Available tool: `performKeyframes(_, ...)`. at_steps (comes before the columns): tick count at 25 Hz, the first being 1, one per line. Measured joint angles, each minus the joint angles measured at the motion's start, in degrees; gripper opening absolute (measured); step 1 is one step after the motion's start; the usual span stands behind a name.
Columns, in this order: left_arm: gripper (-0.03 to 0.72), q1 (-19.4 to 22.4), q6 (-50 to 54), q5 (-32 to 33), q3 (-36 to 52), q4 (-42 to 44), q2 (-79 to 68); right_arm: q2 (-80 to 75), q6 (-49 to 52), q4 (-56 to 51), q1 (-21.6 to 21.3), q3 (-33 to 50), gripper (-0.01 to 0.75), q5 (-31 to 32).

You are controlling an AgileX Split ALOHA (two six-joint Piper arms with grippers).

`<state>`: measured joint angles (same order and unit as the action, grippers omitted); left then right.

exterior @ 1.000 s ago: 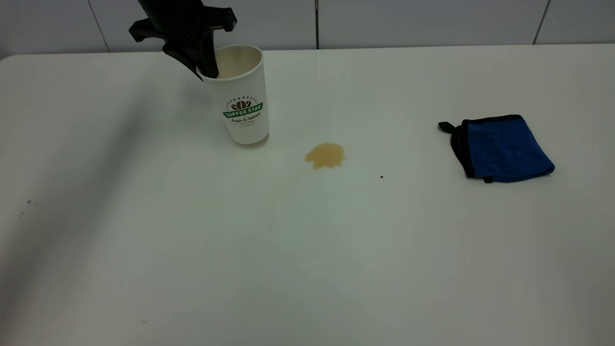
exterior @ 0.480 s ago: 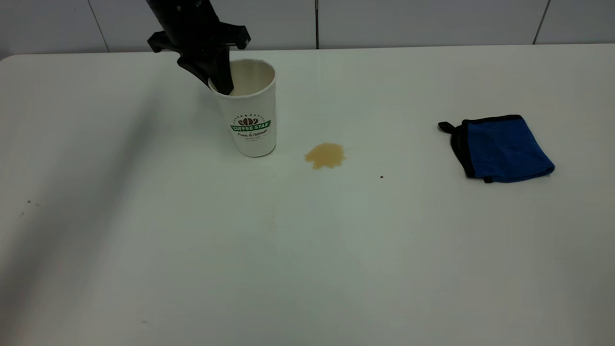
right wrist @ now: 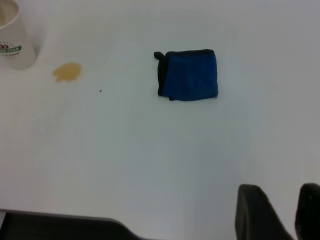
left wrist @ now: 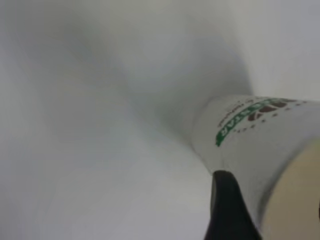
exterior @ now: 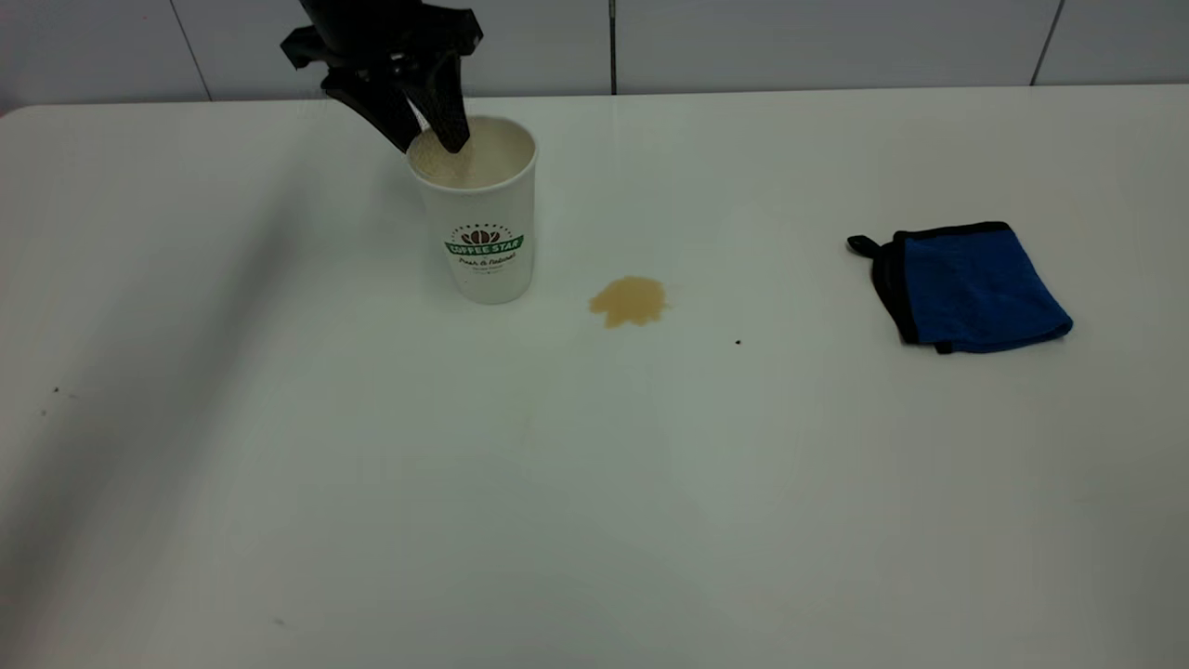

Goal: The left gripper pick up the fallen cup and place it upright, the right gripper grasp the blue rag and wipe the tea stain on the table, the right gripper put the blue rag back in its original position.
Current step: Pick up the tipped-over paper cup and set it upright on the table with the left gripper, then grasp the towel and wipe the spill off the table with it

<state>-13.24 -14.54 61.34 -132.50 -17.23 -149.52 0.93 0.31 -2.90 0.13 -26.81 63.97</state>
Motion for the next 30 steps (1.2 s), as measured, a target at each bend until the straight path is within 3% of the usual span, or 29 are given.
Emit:
performKeyframes(4, 0.501, -0.2, -0.3, 5.4, -0.6, -0.3, 4.6, 0.0, 0.0, 0.0, 0.0, 0.0, 0.238, 0.0)
performKeyframes(22, 0.461, -0.7, 6.6, 5.6, -1.2, -0.2, 38.8, 0.0, -0.3, 0.0, 0.0, 0.0, 0.238, 0.0)
performKeyframes(26, 0.457, -0.7, 7.0, 5.6, 6.2, 2.1, 48.8, 0.0, 0.0, 0.0, 0.0, 0.0, 0.238, 0.0)
performKeyframes(30, 0.458, -0.7, 7.1, 5.6, 22.4, 7.4, 60.6, 0.0, 0.0, 0.0, 0.0, 0.0, 0.238, 0.0)
